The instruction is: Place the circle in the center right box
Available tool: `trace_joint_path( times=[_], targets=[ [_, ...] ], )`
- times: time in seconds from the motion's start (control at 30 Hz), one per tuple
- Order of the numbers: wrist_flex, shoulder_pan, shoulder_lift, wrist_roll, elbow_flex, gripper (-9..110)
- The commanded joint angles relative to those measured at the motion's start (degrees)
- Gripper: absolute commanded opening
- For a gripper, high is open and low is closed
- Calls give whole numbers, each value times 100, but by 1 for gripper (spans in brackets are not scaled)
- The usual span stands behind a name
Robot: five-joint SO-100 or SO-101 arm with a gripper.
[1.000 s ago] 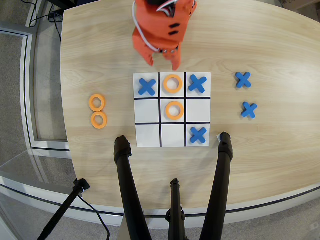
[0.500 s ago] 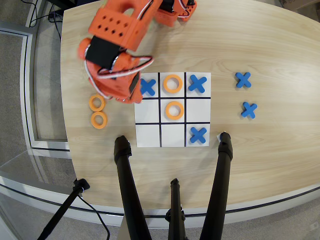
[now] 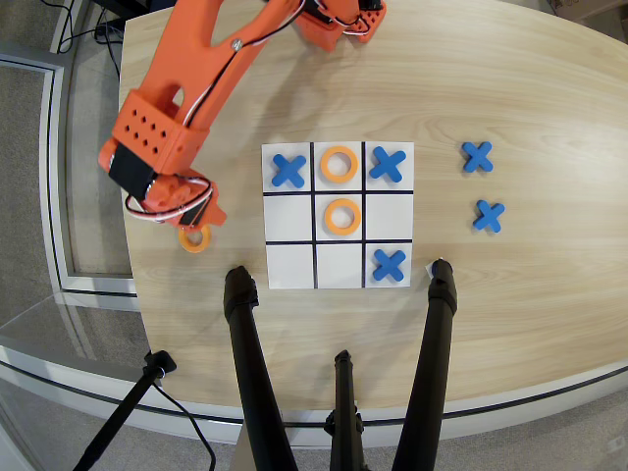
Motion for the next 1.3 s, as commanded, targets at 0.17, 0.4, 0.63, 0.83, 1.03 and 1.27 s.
trace_joint_path(
  times=[0.17, 0.4, 0.63, 0.83, 1.03, 1.27],
  targets=[
    [-176, 158, -606, -79, -563, 23],
    [-334, 176, -826, -132, -580, 23],
    [-519, 211, -1099, -149, -747, 23],
    [-571, 246, -1257, -193, -791, 23],
    [-589, 264, -1380, -237, -791, 23],
    [-598, 281, -1468, -246, -765, 23]
  ],
)
